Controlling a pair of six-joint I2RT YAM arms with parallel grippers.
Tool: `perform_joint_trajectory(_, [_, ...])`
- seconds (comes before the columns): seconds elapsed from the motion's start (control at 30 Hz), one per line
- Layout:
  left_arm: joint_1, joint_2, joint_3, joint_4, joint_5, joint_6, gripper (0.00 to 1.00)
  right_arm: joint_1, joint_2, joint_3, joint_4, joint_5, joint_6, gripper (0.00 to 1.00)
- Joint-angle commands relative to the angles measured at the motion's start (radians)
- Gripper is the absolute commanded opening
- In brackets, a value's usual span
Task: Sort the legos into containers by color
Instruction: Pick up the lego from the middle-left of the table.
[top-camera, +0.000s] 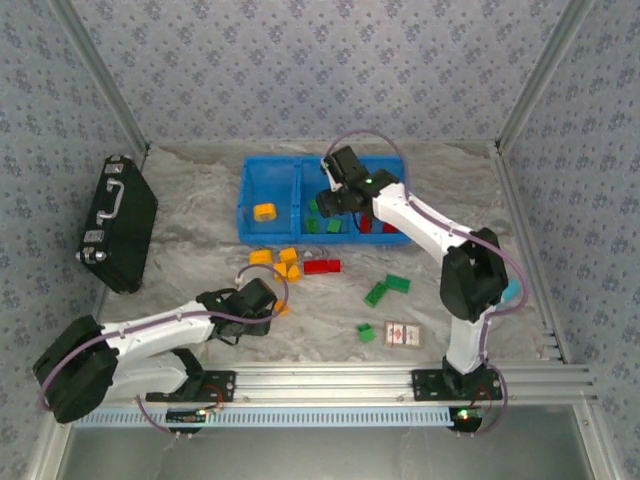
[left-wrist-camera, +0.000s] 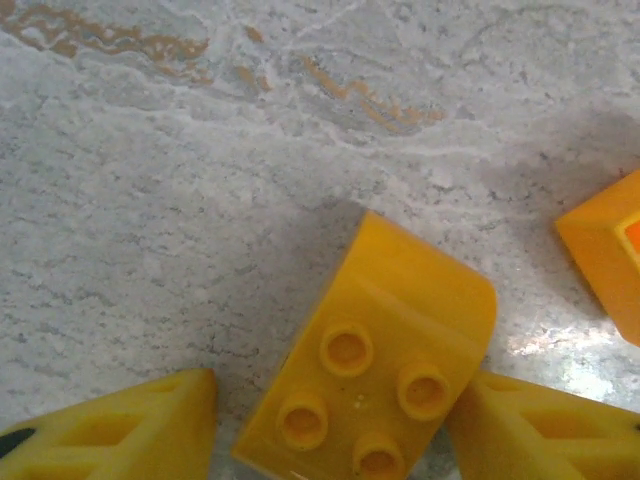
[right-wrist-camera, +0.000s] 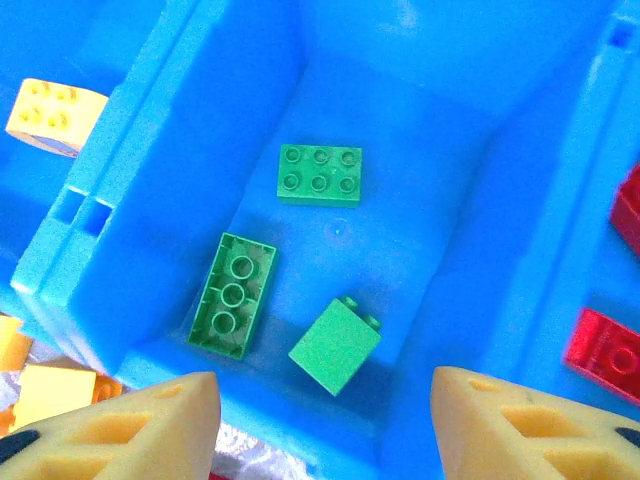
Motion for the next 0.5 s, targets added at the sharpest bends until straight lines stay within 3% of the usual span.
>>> perform_joint_trajectory(0.0, [-0.002,0.056,-0.004,0.064,-0.009,0.012,0.56,-0.005,-0.052,-0.039,-0.036,0.029,-0.019,0.59])
perform_joint_trajectory(0.13, [-0.002,0.082,0.003,0.063,0.0,0.009,0.49,-0.003,-0.114,-0.11,-0.051,0.076,-0.008,0.59])
perform_joint_trajectory(0.47, [0.0,0.097,0.07,0.013,-0.002,0.025,0.33,-0.007,-0.444,-0.548,-0.069,0.11,0.138,0.6])
